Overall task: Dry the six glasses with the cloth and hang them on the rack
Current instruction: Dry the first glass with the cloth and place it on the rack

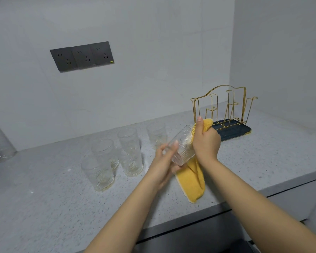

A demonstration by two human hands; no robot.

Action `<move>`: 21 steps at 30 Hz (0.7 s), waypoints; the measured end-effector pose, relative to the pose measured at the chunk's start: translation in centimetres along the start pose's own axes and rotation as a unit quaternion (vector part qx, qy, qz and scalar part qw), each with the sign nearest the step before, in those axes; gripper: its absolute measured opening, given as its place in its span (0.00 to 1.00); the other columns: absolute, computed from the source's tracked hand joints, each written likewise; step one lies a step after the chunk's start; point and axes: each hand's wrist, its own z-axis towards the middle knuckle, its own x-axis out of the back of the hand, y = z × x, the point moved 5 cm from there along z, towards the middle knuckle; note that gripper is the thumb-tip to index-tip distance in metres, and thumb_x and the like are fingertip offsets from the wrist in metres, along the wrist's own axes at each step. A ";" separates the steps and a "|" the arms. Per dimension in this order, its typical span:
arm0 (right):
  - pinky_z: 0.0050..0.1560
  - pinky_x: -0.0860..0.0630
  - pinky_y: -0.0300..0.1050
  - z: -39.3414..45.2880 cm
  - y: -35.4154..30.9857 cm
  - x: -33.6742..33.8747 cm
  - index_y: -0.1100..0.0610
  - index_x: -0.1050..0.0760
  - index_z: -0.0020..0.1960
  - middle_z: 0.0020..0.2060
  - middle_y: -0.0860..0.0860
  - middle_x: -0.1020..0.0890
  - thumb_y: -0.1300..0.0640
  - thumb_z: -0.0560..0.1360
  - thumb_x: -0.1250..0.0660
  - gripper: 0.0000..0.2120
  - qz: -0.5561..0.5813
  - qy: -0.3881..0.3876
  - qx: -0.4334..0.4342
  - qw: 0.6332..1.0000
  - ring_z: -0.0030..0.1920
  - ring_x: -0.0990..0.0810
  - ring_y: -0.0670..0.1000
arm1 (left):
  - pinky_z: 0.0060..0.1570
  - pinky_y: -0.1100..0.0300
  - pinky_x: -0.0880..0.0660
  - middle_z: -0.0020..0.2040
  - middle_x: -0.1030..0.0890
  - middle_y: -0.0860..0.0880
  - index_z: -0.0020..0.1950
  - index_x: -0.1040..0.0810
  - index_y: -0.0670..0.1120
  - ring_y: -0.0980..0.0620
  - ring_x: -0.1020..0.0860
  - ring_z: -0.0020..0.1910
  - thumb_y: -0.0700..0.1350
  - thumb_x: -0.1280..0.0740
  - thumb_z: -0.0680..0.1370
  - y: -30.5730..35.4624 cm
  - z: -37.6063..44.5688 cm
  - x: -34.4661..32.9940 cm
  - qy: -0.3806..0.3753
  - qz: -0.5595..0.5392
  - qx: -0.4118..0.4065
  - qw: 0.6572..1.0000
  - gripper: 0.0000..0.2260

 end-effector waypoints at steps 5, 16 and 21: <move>0.25 0.39 0.41 0.2 0.1 0.1 0.55 0.37 0.26 0.22 0.49 0.33 0.47 0.80 0.47 0.25 0.020 -0.007 -0.003 1.000 0.24 0.33 0.48 | 0.51 0.47 0.18 0.52 0.20 0.45 0.57 0.25 0.48 0.48 0.18 0.47 0.45 0.25 0.73 1.4 0.3 0.6 0.059 0.069 -0.067 0.994 0.15; 0.28 0.38 0.43 0.6 0.9 0.4 0.56 0.36 0.26 0.22 0.50 0.32 0.46 0.80 0.48 0.26 -0.005 0.014 -0.033 0.999 0.27 0.30 0.51 | 0.47 0.54 0.17 0.65 0.27 0.42 0.65 0.29 0.51 0.45 0.19 0.56 0.44 0.21 0.68 0.6 0.9 0.6 0.054 0.141 -0.096 0.984 0.29; 0.25 0.39 0.40 0.0 0.5 0.5 0.53 0.37 0.25 0.21 0.47 0.33 0.48 0.79 0.45 0.24 0.069 -0.004 0.010 0.998 0.23 0.33 0.46 | 0.46 0.50 0.18 0.45 0.14 0.40 0.59 0.25 0.39 0.39 0.17 0.49 0.43 0.29 0.76 0.8 0.5 0.0 0.003 -0.116 0.060 0.991 0.14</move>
